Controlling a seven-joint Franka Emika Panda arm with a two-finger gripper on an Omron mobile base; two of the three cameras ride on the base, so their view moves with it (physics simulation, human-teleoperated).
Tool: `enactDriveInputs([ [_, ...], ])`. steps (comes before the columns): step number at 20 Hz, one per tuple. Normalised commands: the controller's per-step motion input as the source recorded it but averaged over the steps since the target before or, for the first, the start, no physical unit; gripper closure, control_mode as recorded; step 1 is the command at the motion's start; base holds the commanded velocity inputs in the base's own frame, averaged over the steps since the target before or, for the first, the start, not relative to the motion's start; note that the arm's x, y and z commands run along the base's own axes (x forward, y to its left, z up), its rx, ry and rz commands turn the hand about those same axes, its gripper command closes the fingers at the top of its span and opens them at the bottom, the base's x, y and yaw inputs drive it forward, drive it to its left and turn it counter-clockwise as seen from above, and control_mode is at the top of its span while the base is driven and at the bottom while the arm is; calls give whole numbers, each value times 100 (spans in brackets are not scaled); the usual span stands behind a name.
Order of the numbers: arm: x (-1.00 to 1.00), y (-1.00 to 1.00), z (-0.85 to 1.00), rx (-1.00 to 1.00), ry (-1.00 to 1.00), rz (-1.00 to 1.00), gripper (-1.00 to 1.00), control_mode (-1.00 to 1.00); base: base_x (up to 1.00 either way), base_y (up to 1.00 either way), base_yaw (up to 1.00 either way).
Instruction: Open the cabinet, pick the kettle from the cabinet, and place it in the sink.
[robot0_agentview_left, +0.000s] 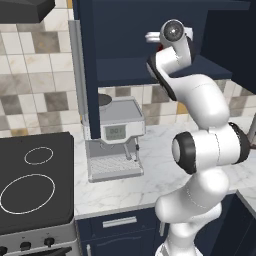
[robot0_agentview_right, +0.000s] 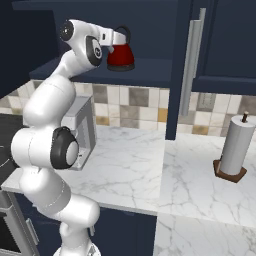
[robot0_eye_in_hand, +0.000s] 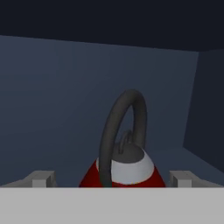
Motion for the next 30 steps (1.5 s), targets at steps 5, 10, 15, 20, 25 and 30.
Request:
enactDriveInputs([
  [5, 20, -4, -2, 3, 0, -1, -100, -100, 0, 0, 0],
  [10, 19, -4, 0, 1, 0, -1, -100, -100, 0, 0, 0],
  [15, 16, -1, 0, 0, 0, -1, -100, -100, 0, 0, 0],
  [20, 15, 0, 0, 0, 0, -1, -100, -100, 0, 0, 0],
  [25, 15, 0, 0, 0, 0, -1, -100, -100, 0, 0, 0],
  [30, 8, 0, -1, 0, 0, -1, -100, -100, 0, 0, 0],
])
